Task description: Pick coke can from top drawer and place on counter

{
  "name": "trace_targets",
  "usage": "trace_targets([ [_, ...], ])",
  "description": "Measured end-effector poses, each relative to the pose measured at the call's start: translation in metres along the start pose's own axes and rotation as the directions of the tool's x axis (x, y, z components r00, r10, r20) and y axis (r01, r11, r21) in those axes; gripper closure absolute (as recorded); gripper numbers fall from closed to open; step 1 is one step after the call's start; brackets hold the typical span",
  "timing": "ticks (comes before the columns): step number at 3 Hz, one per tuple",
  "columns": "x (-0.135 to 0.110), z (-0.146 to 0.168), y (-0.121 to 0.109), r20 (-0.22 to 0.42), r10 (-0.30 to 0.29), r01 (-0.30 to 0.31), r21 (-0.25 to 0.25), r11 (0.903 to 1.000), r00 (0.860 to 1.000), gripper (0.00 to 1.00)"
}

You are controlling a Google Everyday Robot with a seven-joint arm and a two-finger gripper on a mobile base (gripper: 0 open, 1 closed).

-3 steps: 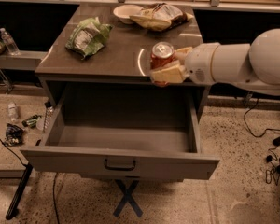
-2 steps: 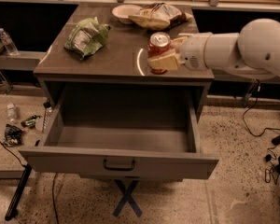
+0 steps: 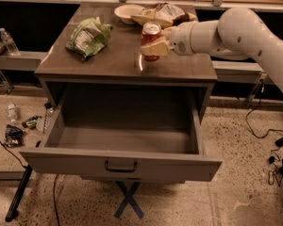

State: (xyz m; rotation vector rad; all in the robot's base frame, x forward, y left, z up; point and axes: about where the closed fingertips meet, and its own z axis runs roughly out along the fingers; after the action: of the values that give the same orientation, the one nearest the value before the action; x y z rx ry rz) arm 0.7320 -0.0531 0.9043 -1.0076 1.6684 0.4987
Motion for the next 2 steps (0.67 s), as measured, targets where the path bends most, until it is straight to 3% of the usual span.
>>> trace_targets([
  [1, 0.010, 0.034, -0.022, -0.039, 0.042, -0.043, -0.023, 0.9988, 0.998, 0.75],
  [2, 0.026, 0.056, -0.030, -0.109, 0.076, -0.082, -0.054, 0.9951, 0.991, 0.44],
])
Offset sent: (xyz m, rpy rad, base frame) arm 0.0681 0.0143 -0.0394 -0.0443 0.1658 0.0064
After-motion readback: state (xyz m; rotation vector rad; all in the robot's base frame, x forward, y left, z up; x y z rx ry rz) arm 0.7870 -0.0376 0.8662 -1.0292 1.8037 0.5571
